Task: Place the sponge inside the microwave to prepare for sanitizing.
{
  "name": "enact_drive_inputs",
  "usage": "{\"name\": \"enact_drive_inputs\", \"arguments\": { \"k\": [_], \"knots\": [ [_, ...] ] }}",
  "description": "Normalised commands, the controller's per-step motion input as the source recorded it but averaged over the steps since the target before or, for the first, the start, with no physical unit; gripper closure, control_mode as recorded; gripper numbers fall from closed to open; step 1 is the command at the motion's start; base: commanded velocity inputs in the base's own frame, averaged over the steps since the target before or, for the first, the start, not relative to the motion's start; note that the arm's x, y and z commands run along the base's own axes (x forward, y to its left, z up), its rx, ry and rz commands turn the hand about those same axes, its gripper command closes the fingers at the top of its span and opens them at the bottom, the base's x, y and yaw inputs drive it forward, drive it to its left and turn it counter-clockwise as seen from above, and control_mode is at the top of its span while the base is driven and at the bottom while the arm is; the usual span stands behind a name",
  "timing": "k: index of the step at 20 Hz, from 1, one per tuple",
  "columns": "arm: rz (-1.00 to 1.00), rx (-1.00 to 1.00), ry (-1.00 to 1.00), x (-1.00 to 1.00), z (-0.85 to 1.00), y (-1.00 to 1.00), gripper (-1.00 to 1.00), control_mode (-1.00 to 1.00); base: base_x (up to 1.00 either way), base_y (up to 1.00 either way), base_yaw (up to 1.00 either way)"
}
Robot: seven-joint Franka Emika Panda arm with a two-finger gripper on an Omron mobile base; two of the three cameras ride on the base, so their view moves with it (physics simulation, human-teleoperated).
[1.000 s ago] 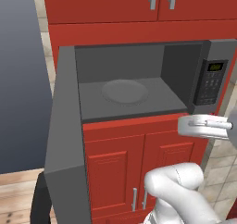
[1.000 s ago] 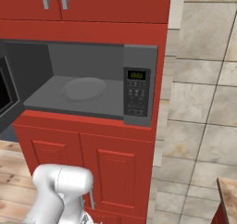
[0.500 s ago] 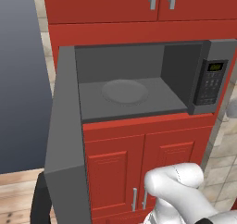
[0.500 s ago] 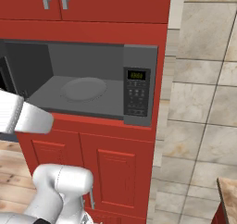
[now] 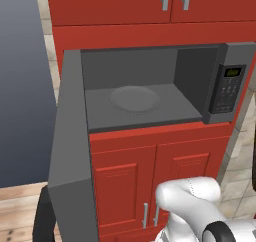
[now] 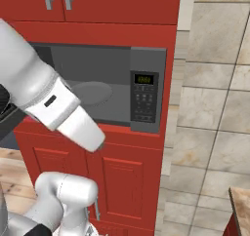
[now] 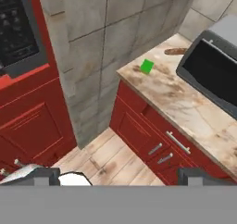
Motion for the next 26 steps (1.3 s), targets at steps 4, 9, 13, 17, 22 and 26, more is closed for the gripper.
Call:
{"name": "enact_drive_inputs", "arguments": {
  "k": [4,9,13,17,22,26],
  "knots": [
    [-0.65,0.01,0.15,0.03,-0.44,-1.0,-1.0,-1.0,0.0,0.0,0.0],
    [-0.48,0.0,0.03,0.11,-0.82,-0.94,-1.0,-1.0,0.0,0.0,0.0],
    [-0.11,0.03,0.0,0.29,-0.5,-0.63,-1.0,-1.0,0.0,0.0,0.0],
    [0.0,0.1,0.0,0.35,-0.07,-0.87,-1.0,-1.0,0.0,0.0,0.0],
    [-0.11,0.23,0.07,0.4,-0.26,-1.0,-1.0,-1.0,0.0,0.0,0.0],
    [-0.05,0.28,0.0,0.63,-0.26,-0.89,-1.0,-1.0,0.0,0.0,0.0]
  ]
}}
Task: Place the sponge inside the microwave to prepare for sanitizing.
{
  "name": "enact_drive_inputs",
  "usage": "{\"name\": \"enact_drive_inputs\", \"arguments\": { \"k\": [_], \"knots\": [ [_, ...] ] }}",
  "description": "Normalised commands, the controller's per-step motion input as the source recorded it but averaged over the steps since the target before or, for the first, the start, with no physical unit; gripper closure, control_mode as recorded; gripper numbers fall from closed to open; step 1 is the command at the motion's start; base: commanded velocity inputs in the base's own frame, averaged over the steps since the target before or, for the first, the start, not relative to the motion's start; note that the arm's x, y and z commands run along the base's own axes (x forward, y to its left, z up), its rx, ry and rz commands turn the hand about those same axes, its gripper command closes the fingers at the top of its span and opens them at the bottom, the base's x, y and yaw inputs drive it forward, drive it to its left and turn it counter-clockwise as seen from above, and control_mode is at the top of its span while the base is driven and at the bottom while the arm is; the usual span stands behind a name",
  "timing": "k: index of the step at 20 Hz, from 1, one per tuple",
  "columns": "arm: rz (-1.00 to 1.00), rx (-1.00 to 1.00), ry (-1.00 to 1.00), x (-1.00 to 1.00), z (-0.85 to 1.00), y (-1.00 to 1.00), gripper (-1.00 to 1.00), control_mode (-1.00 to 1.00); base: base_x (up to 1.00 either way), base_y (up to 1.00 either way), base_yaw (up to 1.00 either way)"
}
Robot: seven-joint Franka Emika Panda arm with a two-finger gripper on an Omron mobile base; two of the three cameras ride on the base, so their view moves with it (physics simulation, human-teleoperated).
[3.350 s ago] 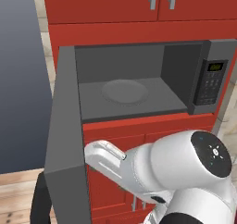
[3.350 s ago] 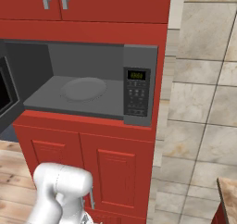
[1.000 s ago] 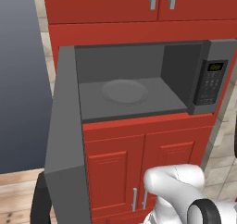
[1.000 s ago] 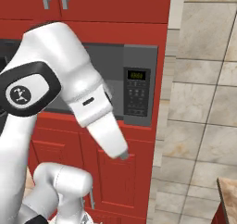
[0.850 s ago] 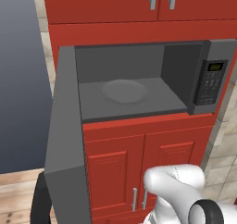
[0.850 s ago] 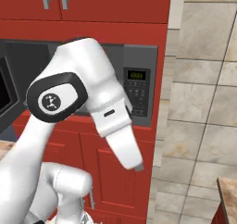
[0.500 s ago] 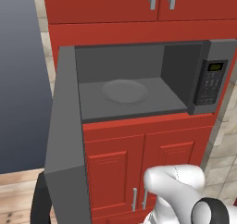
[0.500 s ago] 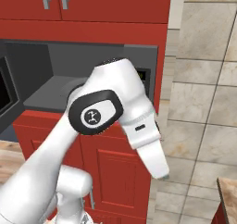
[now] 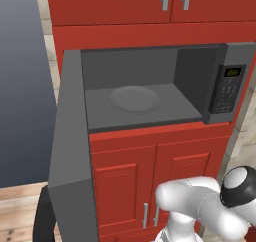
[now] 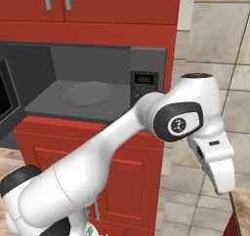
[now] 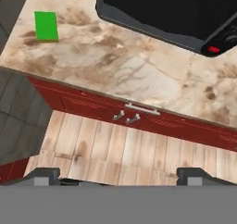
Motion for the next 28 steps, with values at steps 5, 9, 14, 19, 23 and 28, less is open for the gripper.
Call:
{"name": "enact_drive_inputs", "arguments": {
  "k": [5,9,14,19,23,28],
  "knots": [
    [0.0,0.25,-0.02,0.71,-0.36,-0.76,-1.0,-1.0,0.0,0.0,0.0],
    [0.0,0.18,-0.09,0.54,-0.31,-0.77,-1.0,-1.0,0.0,0.0,0.0],
    [0.0,0.08,-0.01,0.29,-0.39,-0.8,-1.0,-1.0,0.0,0.0,0.0],
    [0.0,0.01,-0.01,0.33,-0.31,-0.59,-1.0,-1.0,0.0,0.0,0.0],
    [0.0,0.03,0.0,0.35,-0.22,-0.49,-1.0,-1.0,0.0,0.0,0.0],
    [0.0,0.1,0.0,0.25,-0.4,-0.74,-1.0,-1.0,0.0,0.0,0.0]
  ]
}}
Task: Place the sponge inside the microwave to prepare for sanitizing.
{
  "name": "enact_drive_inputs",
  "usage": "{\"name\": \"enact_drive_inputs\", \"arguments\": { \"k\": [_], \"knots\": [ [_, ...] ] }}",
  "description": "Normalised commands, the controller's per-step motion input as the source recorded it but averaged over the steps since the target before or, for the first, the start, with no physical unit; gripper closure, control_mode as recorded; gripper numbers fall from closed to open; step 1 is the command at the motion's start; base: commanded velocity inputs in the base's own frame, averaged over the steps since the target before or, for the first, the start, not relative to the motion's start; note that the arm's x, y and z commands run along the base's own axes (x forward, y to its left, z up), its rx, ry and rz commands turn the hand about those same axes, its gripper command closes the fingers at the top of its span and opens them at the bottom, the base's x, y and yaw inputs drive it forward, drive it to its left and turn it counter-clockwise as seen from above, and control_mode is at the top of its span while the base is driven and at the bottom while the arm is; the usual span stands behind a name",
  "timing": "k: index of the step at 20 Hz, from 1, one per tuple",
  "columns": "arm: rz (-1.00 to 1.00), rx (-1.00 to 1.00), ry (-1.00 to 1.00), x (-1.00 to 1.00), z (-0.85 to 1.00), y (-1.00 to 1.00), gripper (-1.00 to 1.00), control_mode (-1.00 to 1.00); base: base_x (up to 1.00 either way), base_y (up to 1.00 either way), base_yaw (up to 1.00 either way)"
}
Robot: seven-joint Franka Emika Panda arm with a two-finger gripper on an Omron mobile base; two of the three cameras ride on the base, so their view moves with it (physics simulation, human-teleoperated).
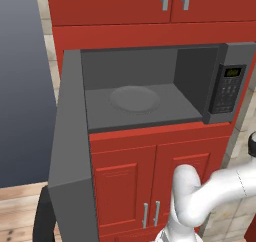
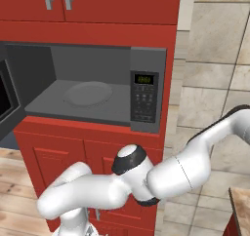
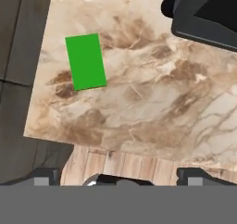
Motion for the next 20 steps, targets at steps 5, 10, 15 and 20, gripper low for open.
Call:
{"name": "enact_drive_inputs", "arguments": {
  "k": [5,10,15,20],
  "knots": [
    [0.0,0.09,-0.01,0.17,-0.33,-0.72,-1.0,-1.0,0.0,0.0,0.0],
    [0.0,0.04,0.0,0.09,-0.16,-0.54,-1.0,-1.0,0.0,0.0,0.0],
    [0.0,0.06,-0.02,0.0,-0.02,-0.46,-1.0,-1.0,0.0,0.0,0.0],
    [0.01,0.08,-0.02,-0.05,0.0,-0.42,-1.0,-1.0,0.0,0.0,0.0]
  ]
}}
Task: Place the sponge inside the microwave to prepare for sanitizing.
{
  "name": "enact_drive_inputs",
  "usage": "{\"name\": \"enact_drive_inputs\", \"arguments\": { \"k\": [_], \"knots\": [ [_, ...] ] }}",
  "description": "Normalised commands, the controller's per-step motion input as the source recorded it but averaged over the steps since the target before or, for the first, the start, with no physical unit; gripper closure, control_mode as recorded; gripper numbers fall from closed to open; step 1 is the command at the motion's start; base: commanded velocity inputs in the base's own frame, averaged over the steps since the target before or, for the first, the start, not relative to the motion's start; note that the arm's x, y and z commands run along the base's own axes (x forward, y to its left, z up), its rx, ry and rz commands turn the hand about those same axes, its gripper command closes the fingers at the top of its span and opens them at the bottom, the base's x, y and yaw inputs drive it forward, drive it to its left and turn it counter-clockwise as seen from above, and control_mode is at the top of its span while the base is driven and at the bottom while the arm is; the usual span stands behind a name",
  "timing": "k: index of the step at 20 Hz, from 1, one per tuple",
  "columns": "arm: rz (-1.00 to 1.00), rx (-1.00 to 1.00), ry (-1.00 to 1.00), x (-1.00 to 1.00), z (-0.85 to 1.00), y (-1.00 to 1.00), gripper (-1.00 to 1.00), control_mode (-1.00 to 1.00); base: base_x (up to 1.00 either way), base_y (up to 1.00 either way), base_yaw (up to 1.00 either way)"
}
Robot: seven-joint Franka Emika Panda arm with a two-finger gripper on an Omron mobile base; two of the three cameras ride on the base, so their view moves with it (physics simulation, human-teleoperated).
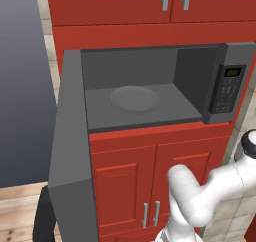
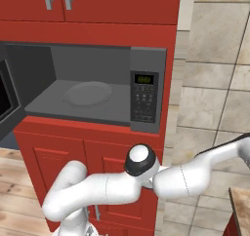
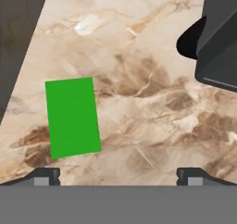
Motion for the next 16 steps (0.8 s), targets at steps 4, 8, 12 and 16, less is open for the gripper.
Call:
{"name": "enact_drive_inputs", "arguments": {
  "k": [4,8,12,16],
  "knots": [
    [0.0,0.02,-0.03,0.0,-0.03,-0.08,-1.0,-1.0,0.0,0.0,0.0],
    [0.0,0.04,-0.03,0.05,0.0,-0.11,-1.0,-1.0,0.0,0.0,0.0],
    [0.0,0.07,0.0,0.18,0.0,-0.07,-1.0,-1.0,0.0,0.0,0.0],
    [0.0,0.04,0.01,0.28,0.0,0.0,-1.0,-1.0,0.0,0.0,0.0]
  ]
}}
